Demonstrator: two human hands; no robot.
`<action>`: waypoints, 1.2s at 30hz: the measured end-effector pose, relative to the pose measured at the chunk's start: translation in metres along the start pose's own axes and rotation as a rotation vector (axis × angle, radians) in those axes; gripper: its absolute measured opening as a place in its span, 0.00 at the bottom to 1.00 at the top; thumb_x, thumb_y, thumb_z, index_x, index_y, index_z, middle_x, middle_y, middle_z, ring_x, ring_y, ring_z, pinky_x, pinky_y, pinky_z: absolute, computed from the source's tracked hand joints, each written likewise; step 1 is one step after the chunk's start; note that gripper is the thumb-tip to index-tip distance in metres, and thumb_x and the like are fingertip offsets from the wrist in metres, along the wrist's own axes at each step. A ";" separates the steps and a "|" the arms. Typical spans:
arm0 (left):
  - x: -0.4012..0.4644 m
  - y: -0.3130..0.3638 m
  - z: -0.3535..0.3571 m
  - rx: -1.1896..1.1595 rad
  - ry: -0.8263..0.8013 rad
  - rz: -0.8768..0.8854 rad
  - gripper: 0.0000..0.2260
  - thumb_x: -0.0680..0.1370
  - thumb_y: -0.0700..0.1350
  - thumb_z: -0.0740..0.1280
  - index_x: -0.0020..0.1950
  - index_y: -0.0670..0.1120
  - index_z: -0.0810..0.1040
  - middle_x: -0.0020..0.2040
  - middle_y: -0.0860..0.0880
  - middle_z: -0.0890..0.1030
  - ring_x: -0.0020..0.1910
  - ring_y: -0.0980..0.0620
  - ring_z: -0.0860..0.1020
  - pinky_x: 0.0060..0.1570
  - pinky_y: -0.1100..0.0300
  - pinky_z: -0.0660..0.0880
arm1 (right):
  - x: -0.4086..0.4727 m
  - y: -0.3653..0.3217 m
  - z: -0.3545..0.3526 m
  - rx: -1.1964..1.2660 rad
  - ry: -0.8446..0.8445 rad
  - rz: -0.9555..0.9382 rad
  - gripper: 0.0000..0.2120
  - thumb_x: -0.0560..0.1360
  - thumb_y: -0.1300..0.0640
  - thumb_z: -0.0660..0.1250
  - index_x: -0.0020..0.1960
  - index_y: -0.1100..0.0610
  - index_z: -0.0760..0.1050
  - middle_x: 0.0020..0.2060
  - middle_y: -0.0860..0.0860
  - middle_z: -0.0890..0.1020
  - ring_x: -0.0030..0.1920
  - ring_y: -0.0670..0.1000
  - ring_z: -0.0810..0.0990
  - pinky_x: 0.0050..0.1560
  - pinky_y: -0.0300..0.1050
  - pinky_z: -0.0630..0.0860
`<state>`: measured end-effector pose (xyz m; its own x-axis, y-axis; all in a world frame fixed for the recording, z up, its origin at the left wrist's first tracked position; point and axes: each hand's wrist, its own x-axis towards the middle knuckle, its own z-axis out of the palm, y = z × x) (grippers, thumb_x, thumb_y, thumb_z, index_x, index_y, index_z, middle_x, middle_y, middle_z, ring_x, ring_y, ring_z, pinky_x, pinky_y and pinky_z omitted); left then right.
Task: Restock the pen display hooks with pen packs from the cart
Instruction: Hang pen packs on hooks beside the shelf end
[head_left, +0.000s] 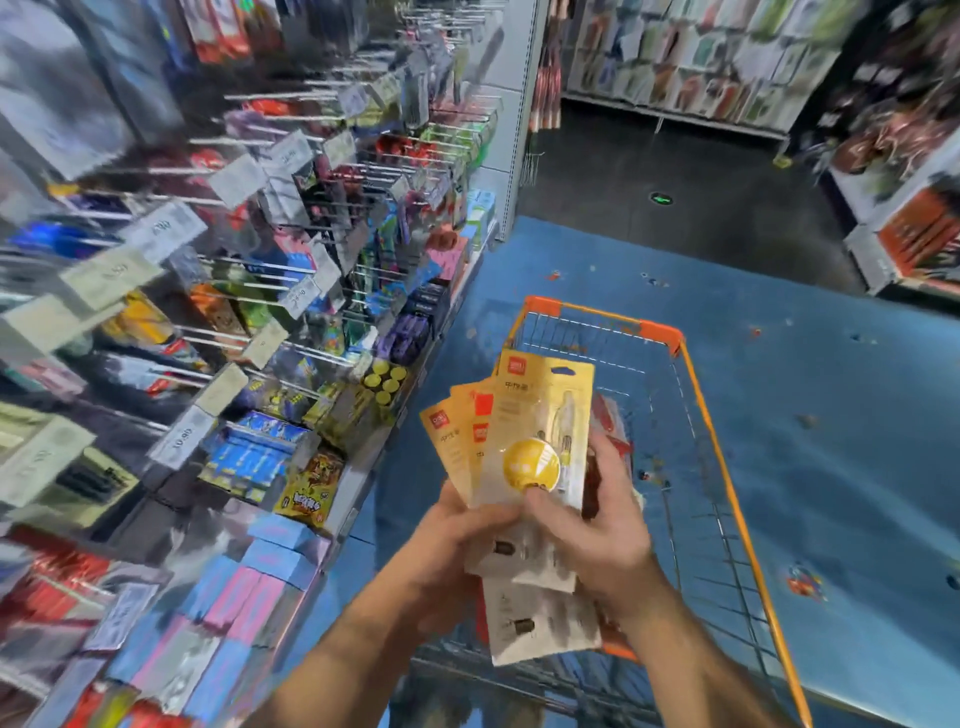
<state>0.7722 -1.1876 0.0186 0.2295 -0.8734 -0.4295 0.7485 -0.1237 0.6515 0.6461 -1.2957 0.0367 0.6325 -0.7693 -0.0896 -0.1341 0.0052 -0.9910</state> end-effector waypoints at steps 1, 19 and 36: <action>-0.003 0.001 0.000 -0.017 0.020 0.006 0.36 0.69 0.47 0.78 0.74 0.45 0.70 0.61 0.37 0.82 0.54 0.38 0.84 0.49 0.46 0.82 | -0.002 -0.004 0.004 0.046 0.015 -0.014 0.29 0.77 0.66 0.73 0.73 0.47 0.70 0.61 0.49 0.84 0.61 0.50 0.83 0.57 0.44 0.81; -0.077 -0.013 0.049 -0.089 0.418 0.346 0.19 0.80 0.51 0.70 0.66 0.40 0.80 0.60 0.33 0.83 0.57 0.34 0.83 0.59 0.39 0.79 | -0.035 -0.051 0.015 0.302 -0.175 0.057 0.14 0.67 0.56 0.67 0.53 0.57 0.78 0.38 0.54 0.84 0.38 0.53 0.84 0.36 0.46 0.80; -0.292 -0.078 0.011 -0.407 0.865 0.707 0.22 0.75 0.52 0.76 0.64 0.44 0.77 0.57 0.39 0.86 0.57 0.37 0.84 0.62 0.37 0.77 | -0.184 -0.073 0.148 0.358 -0.666 0.316 0.12 0.79 0.61 0.69 0.60 0.50 0.81 0.54 0.56 0.87 0.58 0.63 0.84 0.63 0.64 0.76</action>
<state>0.6404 -0.9281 0.0996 0.8978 -0.0603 -0.4363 0.3939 0.5532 0.7340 0.6523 -1.0596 0.1104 0.9414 -0.1571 -0.2983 -0.2011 0.4487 -0.8708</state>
